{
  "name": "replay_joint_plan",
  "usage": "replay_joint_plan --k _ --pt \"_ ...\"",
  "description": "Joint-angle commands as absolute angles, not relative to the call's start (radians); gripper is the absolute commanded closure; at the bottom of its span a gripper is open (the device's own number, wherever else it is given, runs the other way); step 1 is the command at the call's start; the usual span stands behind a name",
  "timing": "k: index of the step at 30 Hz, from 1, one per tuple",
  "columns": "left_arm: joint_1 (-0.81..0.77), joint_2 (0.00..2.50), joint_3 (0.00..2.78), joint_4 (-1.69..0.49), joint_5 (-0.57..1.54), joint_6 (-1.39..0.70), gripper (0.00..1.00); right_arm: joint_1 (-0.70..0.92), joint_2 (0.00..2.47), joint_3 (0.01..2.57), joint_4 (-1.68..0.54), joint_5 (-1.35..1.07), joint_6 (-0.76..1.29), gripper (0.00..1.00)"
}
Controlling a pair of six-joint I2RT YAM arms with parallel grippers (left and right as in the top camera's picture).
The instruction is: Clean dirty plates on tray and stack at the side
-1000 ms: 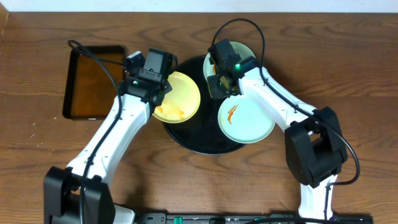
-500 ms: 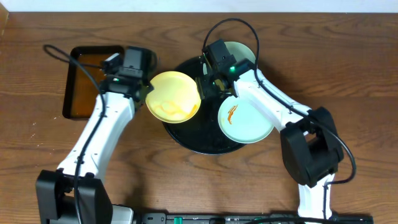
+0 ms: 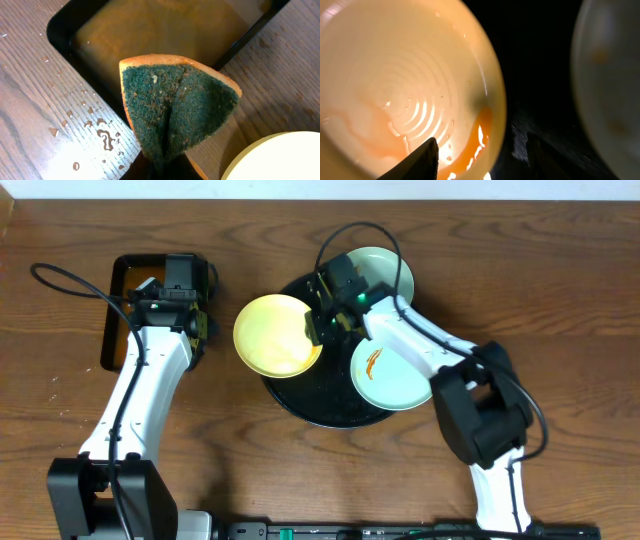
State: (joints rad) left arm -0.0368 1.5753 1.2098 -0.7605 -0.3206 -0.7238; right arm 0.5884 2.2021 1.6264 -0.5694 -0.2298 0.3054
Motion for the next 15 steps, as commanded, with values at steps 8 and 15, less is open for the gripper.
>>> replay_joint_plan --k 8,15 --pt "-0.034 1.575 1.235 -0.77 -0.342 -0.708 0.92 0.624 2.266 1.626 -0.543 -0.202 0.306 0.85" --pt "-0.034 1.575 1.235 -0.77 -0.341 -0.707 0.92 0.63 2.261 1.698 -0.637 -0.058 0.306 0.99"
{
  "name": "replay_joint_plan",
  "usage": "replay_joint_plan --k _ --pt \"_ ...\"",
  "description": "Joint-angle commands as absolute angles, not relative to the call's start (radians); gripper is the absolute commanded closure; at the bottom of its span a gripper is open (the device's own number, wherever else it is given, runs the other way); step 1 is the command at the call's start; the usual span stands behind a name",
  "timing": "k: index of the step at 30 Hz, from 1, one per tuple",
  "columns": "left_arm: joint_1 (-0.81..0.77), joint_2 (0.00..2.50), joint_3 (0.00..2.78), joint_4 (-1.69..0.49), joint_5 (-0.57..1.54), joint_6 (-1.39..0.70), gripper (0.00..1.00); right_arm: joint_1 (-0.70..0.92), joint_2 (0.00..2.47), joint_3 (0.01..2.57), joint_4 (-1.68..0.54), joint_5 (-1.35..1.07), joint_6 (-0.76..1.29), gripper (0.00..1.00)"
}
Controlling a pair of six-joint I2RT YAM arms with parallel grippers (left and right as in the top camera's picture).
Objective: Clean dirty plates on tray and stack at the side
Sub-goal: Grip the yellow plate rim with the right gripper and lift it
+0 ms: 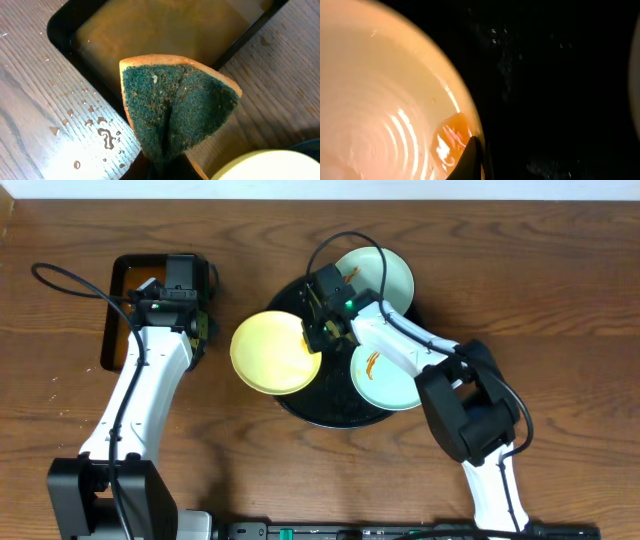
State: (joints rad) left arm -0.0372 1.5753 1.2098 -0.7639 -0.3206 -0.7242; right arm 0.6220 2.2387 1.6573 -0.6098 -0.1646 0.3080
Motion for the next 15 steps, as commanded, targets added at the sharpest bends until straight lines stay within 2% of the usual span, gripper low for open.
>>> replay_joint_plan --k 1,8,15 --pt "-0.034 1.575 1.235 -0.77 -0.342 -0.708 0.92 0.63 2.259 1.718 -0.659 -0.029 0.302 0.99" --pt "-0.034 1.575 1.235 -0.775 -0.342 -0.707 0.92 0.63 2.23 1.834 -0.766 0.091 0.224 0.99" --pt "-0.034 1.575 1.235 -0.777 -0.342 -0.708 0.92 0.639 2.153 1.852 -0.794 0.329 0.14 0.99"
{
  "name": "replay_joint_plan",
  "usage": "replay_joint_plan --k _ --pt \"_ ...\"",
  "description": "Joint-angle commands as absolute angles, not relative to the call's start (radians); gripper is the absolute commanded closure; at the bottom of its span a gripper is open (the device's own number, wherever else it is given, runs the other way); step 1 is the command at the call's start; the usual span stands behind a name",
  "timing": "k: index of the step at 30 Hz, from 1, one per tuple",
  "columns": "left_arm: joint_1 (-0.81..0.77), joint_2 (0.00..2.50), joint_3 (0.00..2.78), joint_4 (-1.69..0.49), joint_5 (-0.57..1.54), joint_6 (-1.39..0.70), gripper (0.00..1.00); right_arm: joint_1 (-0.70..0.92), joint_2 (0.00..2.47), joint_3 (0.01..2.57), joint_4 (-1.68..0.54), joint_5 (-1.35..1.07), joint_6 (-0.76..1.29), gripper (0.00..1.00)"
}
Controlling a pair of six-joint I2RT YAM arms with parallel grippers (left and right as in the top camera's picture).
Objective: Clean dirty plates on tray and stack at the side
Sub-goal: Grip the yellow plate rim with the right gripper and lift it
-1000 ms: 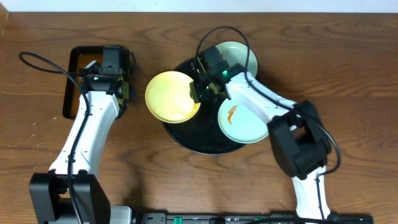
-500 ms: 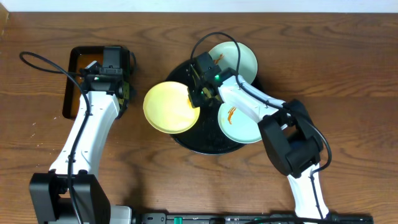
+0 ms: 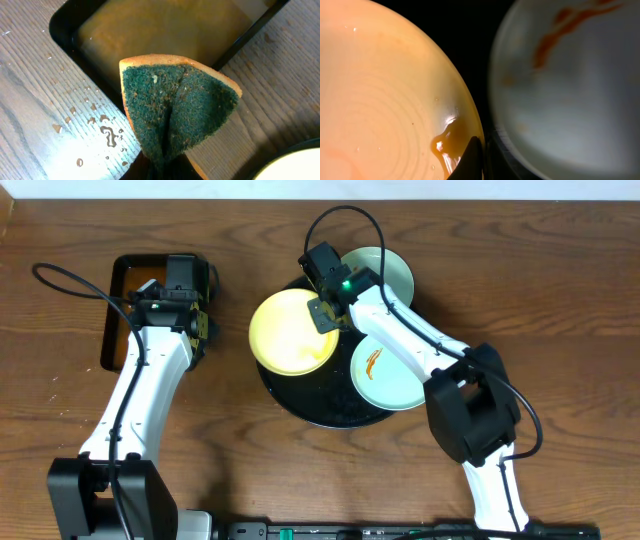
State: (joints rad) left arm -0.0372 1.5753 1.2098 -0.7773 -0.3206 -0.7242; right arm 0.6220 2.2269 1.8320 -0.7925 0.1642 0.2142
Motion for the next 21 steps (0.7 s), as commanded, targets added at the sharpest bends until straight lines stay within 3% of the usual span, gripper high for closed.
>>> replay_joint_plan --k 1,21 --pt "-0.034 1.575 1.235 -0.777 -0.341 -0.708 0.92 0.641 2.139 1.852 -0.794 0.356 0.126 0.99" --pt "-0.034 1.575 1.235 -0.777 -0.342 -0.708 0.92 0.707 1.945 1.852 -0.773 0.756 -0.225 0.99"
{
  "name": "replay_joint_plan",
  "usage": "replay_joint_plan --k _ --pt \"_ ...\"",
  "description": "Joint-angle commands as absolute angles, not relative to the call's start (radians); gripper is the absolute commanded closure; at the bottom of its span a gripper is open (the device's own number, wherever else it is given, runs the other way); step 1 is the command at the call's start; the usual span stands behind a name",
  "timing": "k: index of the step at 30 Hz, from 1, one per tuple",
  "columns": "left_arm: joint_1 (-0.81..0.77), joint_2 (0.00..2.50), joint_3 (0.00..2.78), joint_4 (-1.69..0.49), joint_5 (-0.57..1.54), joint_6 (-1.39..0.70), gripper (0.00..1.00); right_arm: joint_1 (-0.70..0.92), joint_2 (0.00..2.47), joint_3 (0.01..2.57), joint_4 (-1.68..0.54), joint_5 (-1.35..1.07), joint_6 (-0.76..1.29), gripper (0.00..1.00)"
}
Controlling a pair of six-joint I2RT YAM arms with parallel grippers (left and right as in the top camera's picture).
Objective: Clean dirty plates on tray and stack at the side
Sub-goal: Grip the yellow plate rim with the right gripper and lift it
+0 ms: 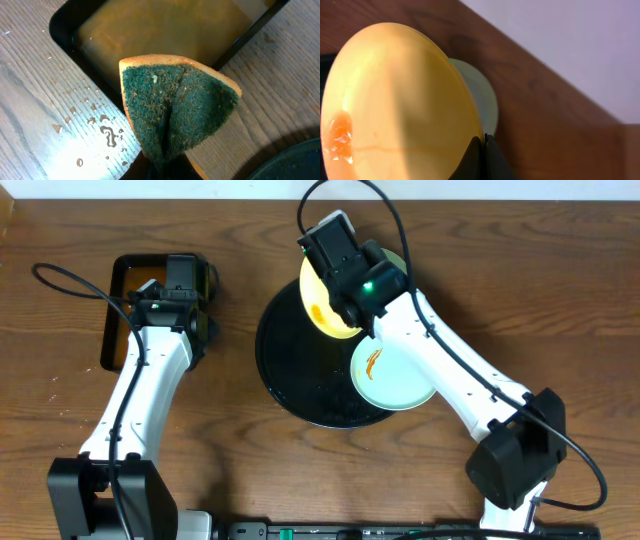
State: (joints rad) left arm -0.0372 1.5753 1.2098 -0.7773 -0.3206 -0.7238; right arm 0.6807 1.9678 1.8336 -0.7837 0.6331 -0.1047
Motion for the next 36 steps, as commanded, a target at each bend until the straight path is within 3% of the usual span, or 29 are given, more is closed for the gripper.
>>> replay_joint_plan --k 1,12,18,27,36 --pt "-0.034 1.575 1.235 -0.777 -0.341 -0.708 0.92 0.713 1.945 1.852 -0.769 0.775 -0.257 0.99" --pt "-0.034 1.575 1.235 -0.777 -0.342 -0.708 0.92 0.808 1.945 1.852 -0.643 1.014 -0.664 0.99" --pt "-0.034 1.575 1.235 -0.778 -0.341 -0.708 0.92 0.849 1.945 1.852 -0.594 1.047 -0.739 0.99" --pt "-0.034 1.575 1.234 -0.778 -0.341 -0.708 0.92 0.847 1.945 1.852 -0.594 1.043 -0.67 0.99" --pt "-0.034 1.575 1.233 -0.778 -0.341 -0.708 0.92 0.723 1.944 1.852 -0.678 0.867 -0.294 0.99"
